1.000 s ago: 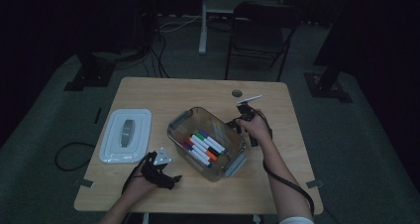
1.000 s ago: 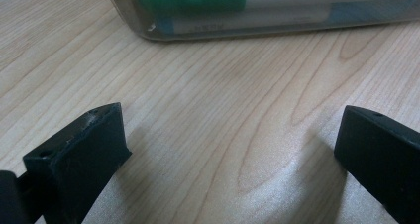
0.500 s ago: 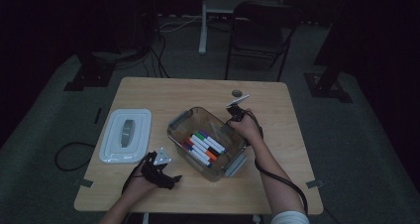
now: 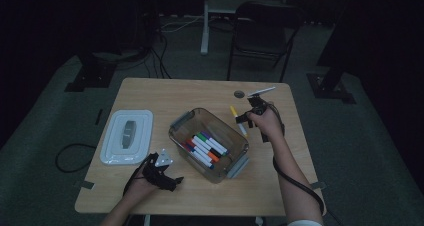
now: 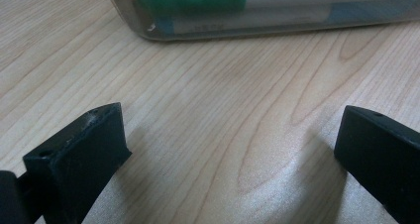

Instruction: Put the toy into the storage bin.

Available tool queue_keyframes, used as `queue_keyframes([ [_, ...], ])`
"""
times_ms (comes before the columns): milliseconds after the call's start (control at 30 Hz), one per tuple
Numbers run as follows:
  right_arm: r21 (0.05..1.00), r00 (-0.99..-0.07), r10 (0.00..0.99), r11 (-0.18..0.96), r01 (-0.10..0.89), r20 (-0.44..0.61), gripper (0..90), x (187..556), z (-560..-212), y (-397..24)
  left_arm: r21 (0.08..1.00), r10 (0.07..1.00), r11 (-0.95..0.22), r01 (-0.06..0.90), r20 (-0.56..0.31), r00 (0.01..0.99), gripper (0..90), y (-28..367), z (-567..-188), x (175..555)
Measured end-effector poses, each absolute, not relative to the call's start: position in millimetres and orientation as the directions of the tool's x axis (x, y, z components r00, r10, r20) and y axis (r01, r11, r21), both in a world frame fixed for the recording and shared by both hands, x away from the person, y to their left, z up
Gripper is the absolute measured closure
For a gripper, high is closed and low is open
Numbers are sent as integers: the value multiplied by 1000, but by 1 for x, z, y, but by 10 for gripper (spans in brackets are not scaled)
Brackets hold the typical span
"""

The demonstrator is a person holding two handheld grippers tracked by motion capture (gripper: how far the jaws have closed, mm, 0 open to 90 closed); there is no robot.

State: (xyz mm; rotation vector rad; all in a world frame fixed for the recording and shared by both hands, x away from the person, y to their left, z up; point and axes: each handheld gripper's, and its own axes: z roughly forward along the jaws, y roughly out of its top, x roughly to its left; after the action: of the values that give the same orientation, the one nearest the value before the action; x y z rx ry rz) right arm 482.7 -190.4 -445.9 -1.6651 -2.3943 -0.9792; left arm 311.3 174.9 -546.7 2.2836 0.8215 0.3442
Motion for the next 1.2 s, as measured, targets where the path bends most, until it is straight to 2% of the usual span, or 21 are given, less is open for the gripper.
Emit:
queue_keyframes([
  [200,525,-473,788,229,819,393,767,463,-400,-190,679,644,-568,465,15,765,4,175,-547,311],
  [300,540,-504,765,247,805,400,767,458,-391,-184,680,645,-567,465,15,764,4,175,-547,311],
  [600,578,-654,622,365,729,431,767,432,-366,-128,677,643,-570,465,16,766,4,175,-547,311],
  [833,559,-711,562,456,692,421,766,422,-374,-91,676,642,-571,466,15,766,4,175,-546,311],
  [1200,427,-729,545,592,684,413,767,421,-429,-37,678,643,-570,465,16,766,4,175,-547,311],
])
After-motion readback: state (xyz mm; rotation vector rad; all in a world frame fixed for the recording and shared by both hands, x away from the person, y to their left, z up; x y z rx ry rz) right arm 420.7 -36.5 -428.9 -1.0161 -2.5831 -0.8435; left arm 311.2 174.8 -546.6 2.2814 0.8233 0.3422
